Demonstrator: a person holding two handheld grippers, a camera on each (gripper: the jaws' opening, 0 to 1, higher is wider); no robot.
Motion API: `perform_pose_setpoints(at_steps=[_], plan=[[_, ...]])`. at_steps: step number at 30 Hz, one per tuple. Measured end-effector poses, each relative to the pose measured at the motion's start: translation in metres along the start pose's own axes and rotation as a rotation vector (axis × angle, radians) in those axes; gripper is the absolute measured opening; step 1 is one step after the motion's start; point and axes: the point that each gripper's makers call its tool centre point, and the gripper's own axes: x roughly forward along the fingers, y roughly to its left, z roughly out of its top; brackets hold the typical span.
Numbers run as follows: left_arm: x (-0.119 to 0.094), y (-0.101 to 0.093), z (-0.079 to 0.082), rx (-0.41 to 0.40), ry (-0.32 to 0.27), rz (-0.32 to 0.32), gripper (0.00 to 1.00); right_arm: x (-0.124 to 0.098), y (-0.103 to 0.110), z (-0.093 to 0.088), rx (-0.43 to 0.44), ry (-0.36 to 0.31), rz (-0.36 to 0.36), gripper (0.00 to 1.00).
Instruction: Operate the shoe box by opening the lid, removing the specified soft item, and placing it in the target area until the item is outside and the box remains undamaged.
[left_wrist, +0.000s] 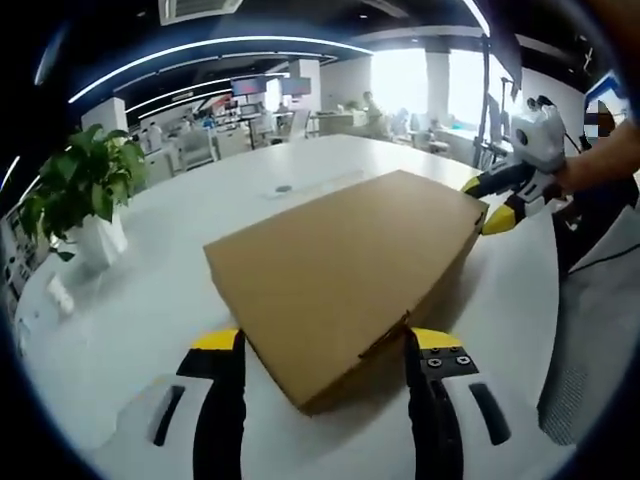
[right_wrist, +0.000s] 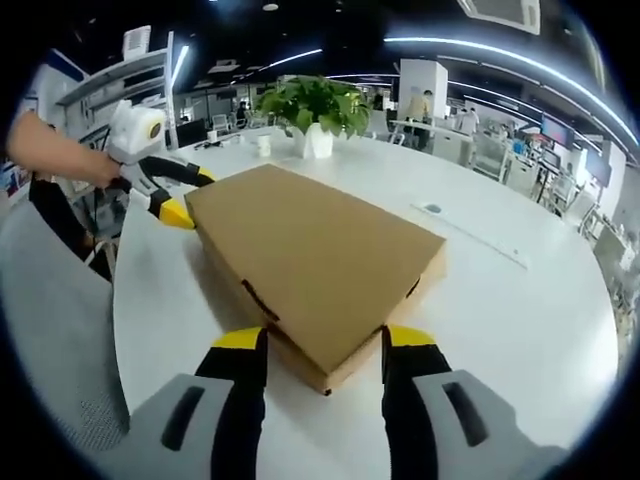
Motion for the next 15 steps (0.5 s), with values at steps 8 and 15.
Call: perform_pose_setpoints(at_steps=[8, 15], plan=[[-0.008, 0.001, -0.007, 0.008, 0.004, -0.011, 0.66, -0.002, 0.012, -0.002, -0.018, 0.002, 0.005, 0.41], [-0.016, 0.002, -0.014, 0.017, 0.007, -0.022, 0.66, -0.005, 0.025, -0.003, -0.021, -0.003, 0.012, 0.4]])
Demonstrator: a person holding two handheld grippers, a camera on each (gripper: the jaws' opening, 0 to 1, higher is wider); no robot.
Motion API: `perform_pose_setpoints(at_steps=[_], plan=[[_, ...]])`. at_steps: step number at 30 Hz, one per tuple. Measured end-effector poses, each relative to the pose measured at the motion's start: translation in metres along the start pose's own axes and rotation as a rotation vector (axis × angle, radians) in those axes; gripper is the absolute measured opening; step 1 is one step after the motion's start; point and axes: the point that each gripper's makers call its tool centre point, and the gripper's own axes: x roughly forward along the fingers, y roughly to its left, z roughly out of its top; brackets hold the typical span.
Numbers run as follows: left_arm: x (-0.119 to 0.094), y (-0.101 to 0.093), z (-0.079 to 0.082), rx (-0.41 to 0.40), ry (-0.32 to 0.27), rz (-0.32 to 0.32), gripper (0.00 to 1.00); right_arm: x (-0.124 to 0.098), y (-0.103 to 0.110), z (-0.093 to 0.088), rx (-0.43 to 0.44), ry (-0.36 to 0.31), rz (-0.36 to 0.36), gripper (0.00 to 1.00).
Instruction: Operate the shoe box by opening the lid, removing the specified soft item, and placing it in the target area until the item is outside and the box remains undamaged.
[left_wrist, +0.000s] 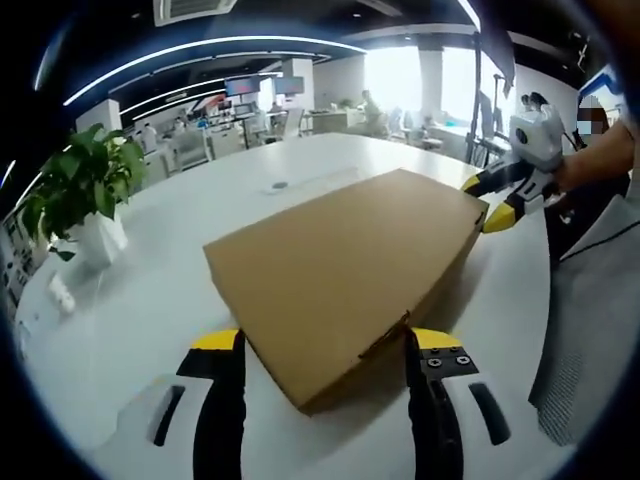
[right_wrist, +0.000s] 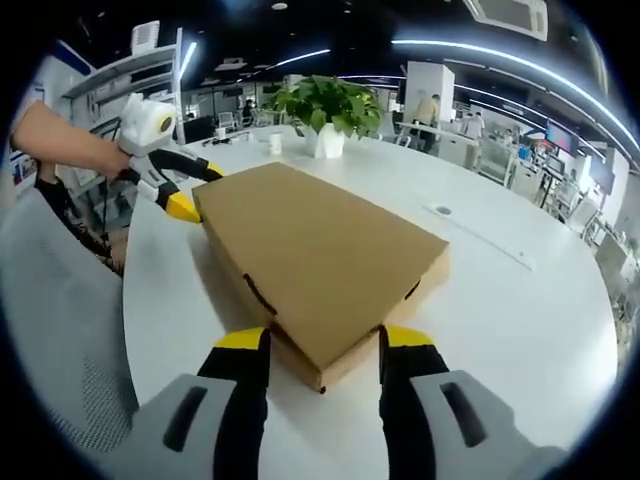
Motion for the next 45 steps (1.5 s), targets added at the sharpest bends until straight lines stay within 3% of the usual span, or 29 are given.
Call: perform_pose_setpoints(at_steps=[21, 37, 45], plan=[[-0.026, -0.002, -0.018, 0.023, 0.023, -0.028, 0.66, -0.008, 0.039, -0.003, 0.028, -0.029, -0.003, 0.38], [-0.04, -0.009, -0.028, -0.009, 0.024, -0.001, 0.65, -0.008, 0.047, -0.003, 0.008, -0.03, 0.024, 0.39], [-0.042, -0.009, -0.032, -0.035, -0.006, 0.016, 0.63, -0.008, 0.046, -0.003, -0.002, -0.022, 0.03, 0.4]])
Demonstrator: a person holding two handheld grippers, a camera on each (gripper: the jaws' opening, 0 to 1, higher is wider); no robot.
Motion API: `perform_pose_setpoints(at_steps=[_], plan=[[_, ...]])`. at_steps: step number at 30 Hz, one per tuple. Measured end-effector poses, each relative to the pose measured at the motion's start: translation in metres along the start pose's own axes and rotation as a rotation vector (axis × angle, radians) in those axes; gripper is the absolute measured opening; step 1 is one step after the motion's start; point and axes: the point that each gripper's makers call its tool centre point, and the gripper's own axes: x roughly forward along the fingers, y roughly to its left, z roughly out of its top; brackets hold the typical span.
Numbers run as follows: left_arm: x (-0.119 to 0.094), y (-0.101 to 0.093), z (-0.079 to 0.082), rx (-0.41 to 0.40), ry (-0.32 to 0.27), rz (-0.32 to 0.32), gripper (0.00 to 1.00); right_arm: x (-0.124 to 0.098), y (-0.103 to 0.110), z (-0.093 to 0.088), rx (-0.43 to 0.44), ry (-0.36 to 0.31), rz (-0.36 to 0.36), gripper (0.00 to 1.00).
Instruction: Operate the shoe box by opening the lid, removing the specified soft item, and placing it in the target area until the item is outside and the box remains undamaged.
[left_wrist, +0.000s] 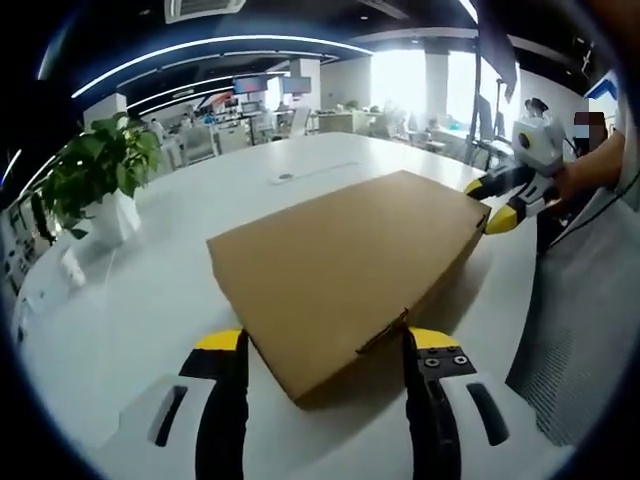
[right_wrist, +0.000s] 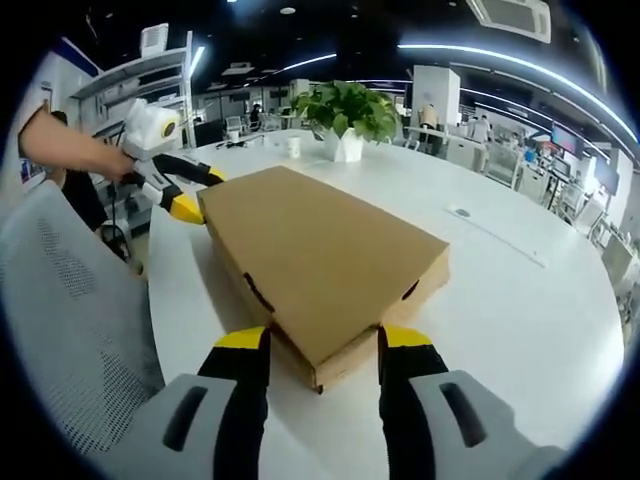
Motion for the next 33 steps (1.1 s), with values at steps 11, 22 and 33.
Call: perform_pose_setpoints(at_steps=[11, 22, 33], plan=[[-0.005, 0.002, -0.003, -0.035, -0.007, 0.005, 0.59, -0.002, 0.001, 0.0, 0.058, -0.02, -0.008, 0.38], [-0.01, -0.002, 0.007, -0.124, -0.037, -0.017, 0.62, -0.006, 0.002, 0.009, 0.125, -0.028, -0.002, 0.38], [-0.02, 0.0, 0.024, -0.194, -0.088, -0.025, 0.65, -0.016, 0.005, 0.022, 0.084, -0.018, 0.013, 0.39]])
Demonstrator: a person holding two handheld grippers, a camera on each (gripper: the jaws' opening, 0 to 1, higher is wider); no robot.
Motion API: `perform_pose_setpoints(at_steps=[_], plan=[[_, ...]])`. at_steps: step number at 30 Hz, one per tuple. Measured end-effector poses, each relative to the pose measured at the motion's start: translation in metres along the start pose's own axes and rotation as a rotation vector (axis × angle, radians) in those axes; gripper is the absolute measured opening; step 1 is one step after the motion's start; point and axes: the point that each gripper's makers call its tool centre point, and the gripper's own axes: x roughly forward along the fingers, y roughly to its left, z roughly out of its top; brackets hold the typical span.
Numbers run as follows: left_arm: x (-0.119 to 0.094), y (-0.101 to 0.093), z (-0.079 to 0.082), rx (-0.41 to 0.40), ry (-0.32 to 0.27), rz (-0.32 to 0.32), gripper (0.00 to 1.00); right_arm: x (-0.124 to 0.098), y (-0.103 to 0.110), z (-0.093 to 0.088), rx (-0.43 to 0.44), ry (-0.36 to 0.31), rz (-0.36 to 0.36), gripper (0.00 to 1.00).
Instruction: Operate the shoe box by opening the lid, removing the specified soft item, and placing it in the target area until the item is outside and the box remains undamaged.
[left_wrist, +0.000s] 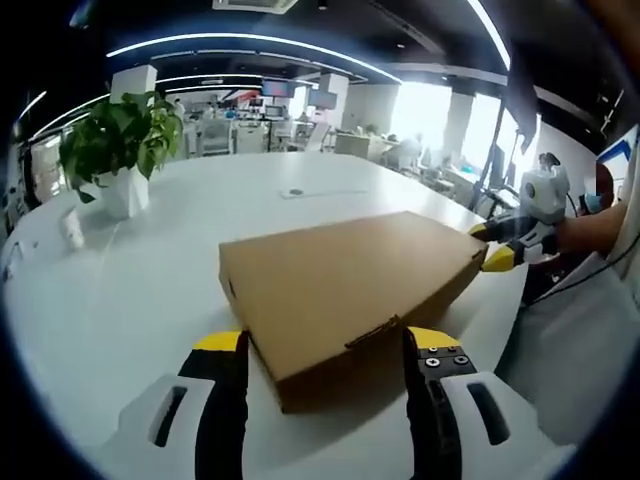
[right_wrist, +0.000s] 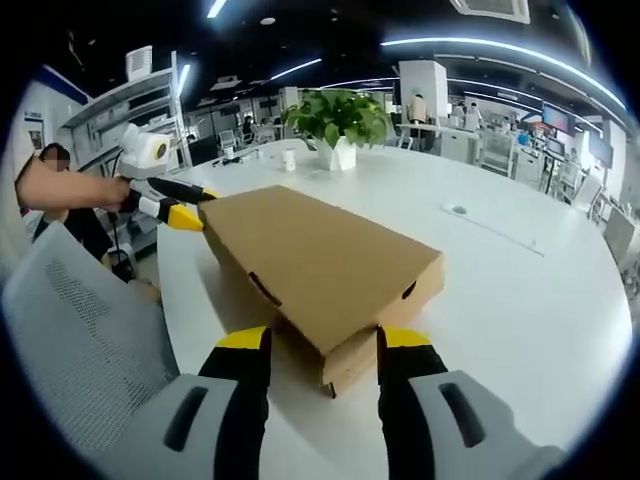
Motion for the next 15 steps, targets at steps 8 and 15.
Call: perform_pose_setpoints(at_steps=[8, 15], plan=[[-0.004, -0.005, 0.011, 0.032, -0.014, -0.014, 0.7, -0.006, 0.0, 0.011, -0.008, -0.022, -0.006, 0.4], [-0.007, -0.006, 0.027, 0.057, -0.052, -0.012, 0.72, -0.012, 0.0, 0.027, -0.026, -0.047, -0.018, 0.42]])
